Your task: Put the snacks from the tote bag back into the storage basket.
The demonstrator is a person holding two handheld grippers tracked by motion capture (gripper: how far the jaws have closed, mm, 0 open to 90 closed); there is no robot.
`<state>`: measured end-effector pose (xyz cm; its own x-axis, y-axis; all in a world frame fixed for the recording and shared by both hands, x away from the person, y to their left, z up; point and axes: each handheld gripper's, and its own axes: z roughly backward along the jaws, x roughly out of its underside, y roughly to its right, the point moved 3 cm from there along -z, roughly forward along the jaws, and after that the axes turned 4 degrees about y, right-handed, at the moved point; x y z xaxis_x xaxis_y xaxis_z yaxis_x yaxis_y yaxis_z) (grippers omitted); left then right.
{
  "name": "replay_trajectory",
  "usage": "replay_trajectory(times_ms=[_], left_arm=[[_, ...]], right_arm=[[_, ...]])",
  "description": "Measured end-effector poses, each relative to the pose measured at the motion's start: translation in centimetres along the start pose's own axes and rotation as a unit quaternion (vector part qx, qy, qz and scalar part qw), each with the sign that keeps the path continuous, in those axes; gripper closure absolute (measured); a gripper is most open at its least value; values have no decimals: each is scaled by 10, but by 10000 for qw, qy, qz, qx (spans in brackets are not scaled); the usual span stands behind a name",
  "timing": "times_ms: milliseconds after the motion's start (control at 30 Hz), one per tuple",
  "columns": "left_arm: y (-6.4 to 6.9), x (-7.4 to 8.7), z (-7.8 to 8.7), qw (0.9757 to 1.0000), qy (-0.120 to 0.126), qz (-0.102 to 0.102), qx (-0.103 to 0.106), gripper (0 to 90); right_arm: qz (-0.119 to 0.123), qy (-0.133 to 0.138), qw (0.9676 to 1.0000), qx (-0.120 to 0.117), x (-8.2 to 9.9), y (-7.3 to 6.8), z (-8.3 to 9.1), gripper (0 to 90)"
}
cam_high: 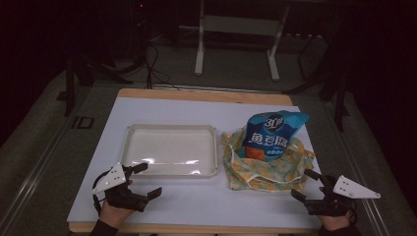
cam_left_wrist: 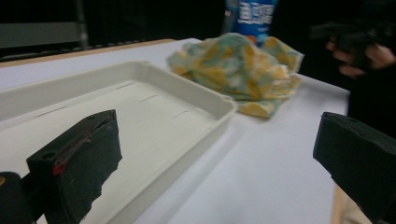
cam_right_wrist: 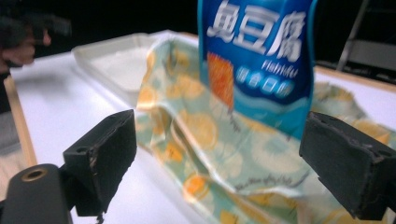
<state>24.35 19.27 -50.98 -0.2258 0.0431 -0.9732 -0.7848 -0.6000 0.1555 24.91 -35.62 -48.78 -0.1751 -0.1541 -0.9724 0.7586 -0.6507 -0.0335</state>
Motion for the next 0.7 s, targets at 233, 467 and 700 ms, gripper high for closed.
replay_trajectory(times_ms=[233,467,700], left_arm=[[-5,5,-4,9997,-239,30,27,14],[-6,4,-10,9997,-233,25,75,14],[-4,-2,-14,9994,-299,-69,172,15]], right_arm=[[-103,-81,9999,-74,4,2,5,132],[-29,-294,9995,-94,6,3,7,140],[8,-358,9994,-13,5,3,8,146]])
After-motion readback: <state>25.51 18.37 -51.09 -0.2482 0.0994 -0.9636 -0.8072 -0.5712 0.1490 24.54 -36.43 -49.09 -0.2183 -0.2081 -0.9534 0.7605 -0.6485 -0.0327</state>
